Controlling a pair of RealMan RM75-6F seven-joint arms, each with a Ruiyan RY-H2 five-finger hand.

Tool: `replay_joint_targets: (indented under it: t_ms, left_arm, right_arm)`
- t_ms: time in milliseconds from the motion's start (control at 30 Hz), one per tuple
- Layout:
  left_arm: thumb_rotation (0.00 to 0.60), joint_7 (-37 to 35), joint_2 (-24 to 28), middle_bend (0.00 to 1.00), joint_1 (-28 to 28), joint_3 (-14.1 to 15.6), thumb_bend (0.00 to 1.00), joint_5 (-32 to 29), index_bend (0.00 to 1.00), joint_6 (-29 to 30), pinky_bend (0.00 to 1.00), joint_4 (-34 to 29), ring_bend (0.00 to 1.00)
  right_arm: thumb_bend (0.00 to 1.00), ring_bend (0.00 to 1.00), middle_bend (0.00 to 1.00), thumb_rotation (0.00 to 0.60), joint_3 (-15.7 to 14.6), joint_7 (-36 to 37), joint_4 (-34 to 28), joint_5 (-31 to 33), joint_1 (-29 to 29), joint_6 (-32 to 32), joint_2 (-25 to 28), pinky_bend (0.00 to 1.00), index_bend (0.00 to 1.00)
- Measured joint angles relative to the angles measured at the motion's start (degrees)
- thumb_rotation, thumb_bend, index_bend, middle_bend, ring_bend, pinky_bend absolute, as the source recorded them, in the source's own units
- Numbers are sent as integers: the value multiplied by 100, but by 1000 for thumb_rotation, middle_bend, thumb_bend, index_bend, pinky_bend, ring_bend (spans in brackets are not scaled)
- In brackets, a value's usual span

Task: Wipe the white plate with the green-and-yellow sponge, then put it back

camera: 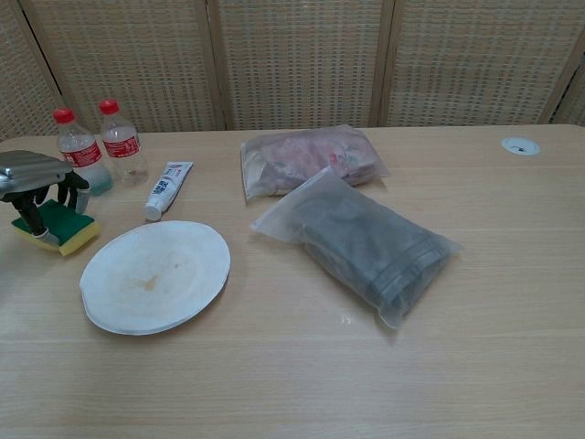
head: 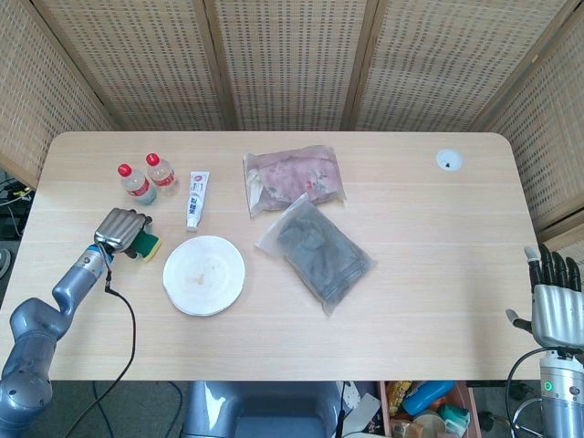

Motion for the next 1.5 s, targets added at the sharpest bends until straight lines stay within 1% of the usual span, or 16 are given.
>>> replay_joint_targets:
  t_ms: [133,233,367,433,567,667,767,867,1000,1200,1500]
  left_arm:
    - [600,-232,56,488,21,-92,103,-102,577,287,473,-95,387]
    - [600,-492,126,489,36,-164,103,-169,578,643,473,-214,387]
    - [600,-1121,280,488,95,-254,104,-235,578,1327,473,-576,387]
    - [600,-1518,375,488,135,-283,104,-252,578,1621,473,-848,387]
    - [600,-2374,645,488,237,-333,103,-277,578,2184,473,-1721,387]
    - [600,-2646,866,488,295,-329,103,-275,578,2373,473,-2408,387]
    - [600,-2691,1079,488,327,-285,103,-270,579,2365,473,-3041,387]
    - [600,-2645,1225,488,360,-220,103,-290,579,2190,473,-3558,387]
    - [600,-2588,1258,488,410,-163,103,-372,579,1889,472,-3902,387]
    - [600,-2486,1061,488,452,-130,103,-488,579,1556,472,-3968,387]
    - [600,-2331,675,488,502,-203,103,-623,580,1367,472,-3515,387]
  right_arm:
    - [0,0,0,600,-14,28,-43,-45,-15,43,28,0,0]
    - [0,0,0,600,-27,45,-75,-71,-26,66,51,0,0]
    - [0,0,0,600,-35,92,-136,-104,-55,123,97,0,0]
    - [0,0,0,600,-43,117,-163,-125,-69,144,117,0,0]
    - [0,0,0,600,-65,148,-212,-169,-88,173,149,0,0]
    - [0,0,0,600,-78,169,-240,-200,-96,185,168,0,0]
    - [0,0,0,600,-96,185,-269,-230,-101,189,186,0,0]
    - [0,0,0,600,-107,210,-300,-263,-107,202,206,0,0]
    - [0,0,0,600,-111,250,-319,-275,-119,215,235,0,0]
    - [0,0,0,600,-107,339,-344,-270,-143,227,285,0,0]
    - [0,0,0,600,-98,411,-338,-243,-146,197,317,0,0]
